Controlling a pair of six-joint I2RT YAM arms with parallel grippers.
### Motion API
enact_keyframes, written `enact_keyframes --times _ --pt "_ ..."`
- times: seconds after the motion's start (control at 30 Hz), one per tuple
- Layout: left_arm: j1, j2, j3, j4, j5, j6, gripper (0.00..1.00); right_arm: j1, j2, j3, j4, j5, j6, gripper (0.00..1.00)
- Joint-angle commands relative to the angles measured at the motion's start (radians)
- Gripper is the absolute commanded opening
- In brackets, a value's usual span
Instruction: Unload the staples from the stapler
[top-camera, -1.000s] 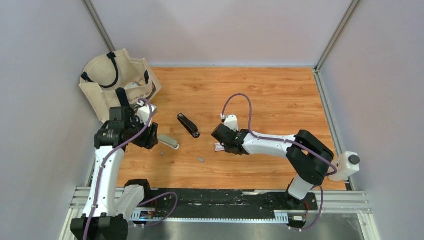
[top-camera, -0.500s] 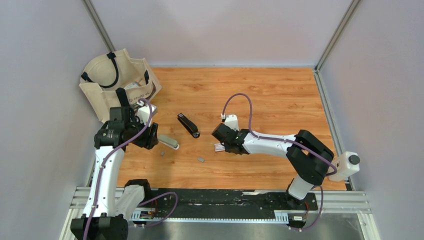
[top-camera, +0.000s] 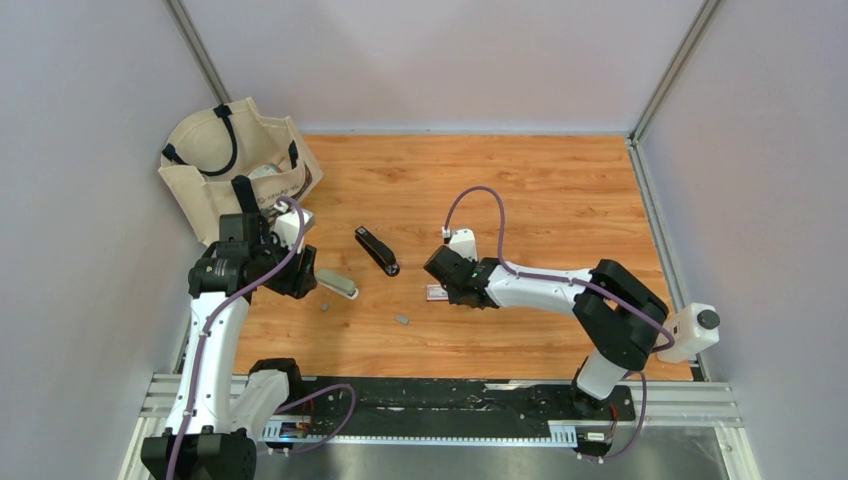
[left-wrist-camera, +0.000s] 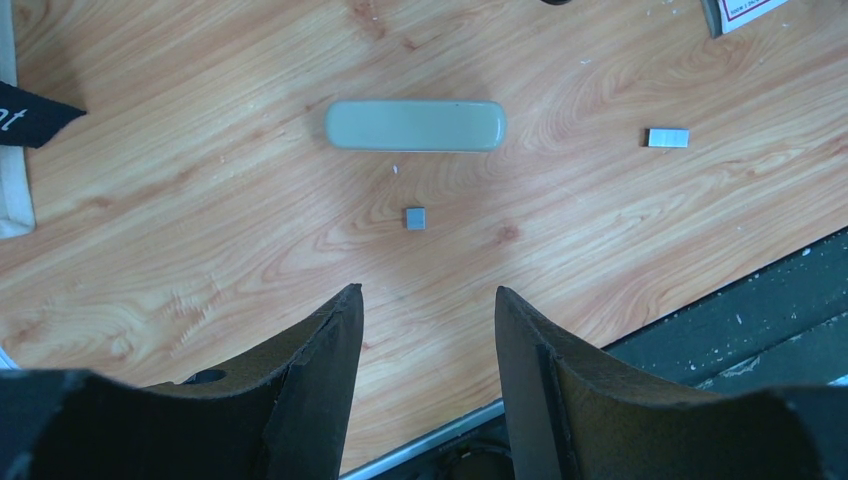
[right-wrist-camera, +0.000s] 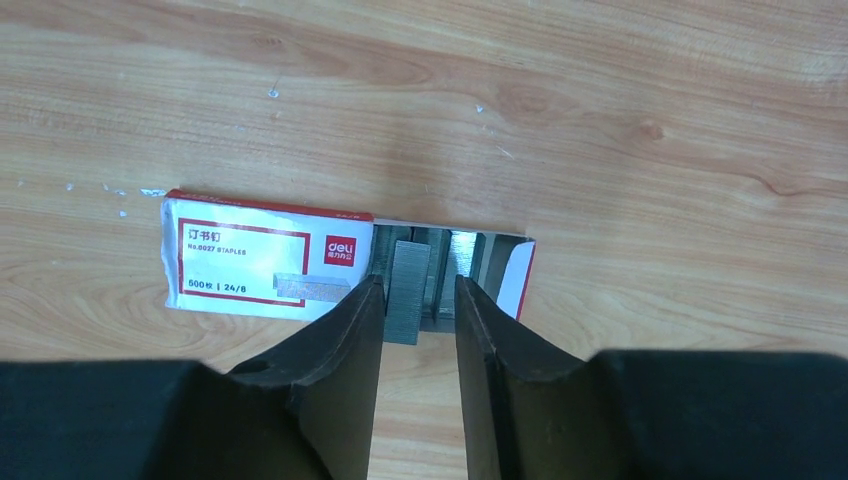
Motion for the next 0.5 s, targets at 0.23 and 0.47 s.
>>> enact_keyframes --times 0.23,0.47 --pt "0.006 -0.014 -0.006 0.002 0.028 0.018 0.6 0.017 -0.161 -0.067 0.077 -0.031 0.014 0.25" --pt "0.004 -0.014 -0.006 0.004 0.029 0.018 0.6 0.017 -0.152 -0.081 0.077 -0.051 0.005 0.01"
